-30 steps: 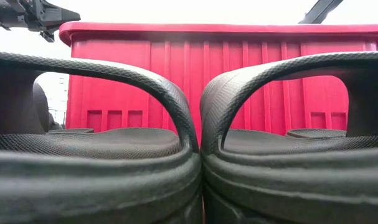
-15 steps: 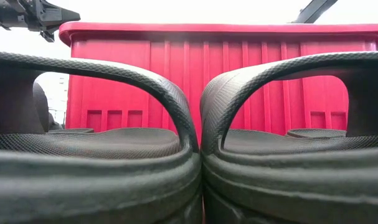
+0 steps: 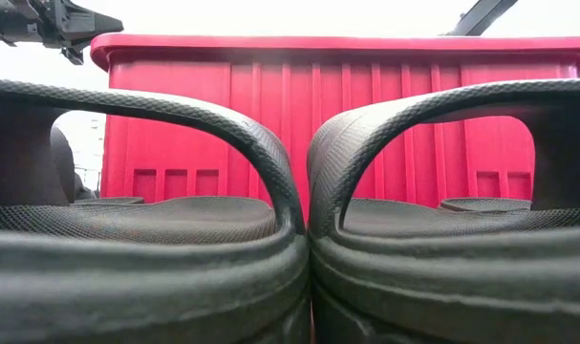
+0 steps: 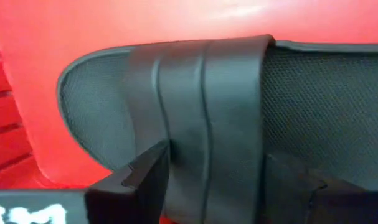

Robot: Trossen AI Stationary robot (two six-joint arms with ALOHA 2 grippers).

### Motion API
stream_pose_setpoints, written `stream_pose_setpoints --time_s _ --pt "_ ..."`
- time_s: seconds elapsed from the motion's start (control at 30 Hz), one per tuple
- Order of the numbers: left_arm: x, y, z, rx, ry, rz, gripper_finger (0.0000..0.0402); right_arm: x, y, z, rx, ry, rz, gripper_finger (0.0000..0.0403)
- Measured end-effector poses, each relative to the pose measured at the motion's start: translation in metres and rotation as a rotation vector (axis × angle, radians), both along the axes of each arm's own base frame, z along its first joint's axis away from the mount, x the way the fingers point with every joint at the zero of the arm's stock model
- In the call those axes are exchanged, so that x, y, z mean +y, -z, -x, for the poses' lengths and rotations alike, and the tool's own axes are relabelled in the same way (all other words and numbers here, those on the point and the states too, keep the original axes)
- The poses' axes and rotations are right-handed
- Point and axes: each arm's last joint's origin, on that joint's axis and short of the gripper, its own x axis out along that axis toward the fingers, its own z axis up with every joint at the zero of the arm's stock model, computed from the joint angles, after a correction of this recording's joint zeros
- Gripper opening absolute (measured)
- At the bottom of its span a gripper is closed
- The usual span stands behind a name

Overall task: Pick and place slides into bin
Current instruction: Put the black slide into the red container

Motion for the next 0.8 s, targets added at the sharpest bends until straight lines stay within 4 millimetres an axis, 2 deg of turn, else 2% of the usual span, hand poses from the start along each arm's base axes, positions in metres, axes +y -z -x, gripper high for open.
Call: stream_pose_setpoints --time_s 0.2,0.5,0.8 --pt "0.000 0.000 0.000 0.000 0.000 0.000 0.0026 0.001 -0.003 0.002 0.019 -0.005 0.016 0.0208" --pt "0.000 0.000 0.000 0.000 0.000 0.000 0.0026 0.005 -0.019 0.006 -0.052 -0.042 0.055 0.0208" --pt "0.000 0.000 0.000 0.000 0.000 0.000 0.0026 0.003 -0.020 0.006 -0.011 -0.024 0.127 0.0208"
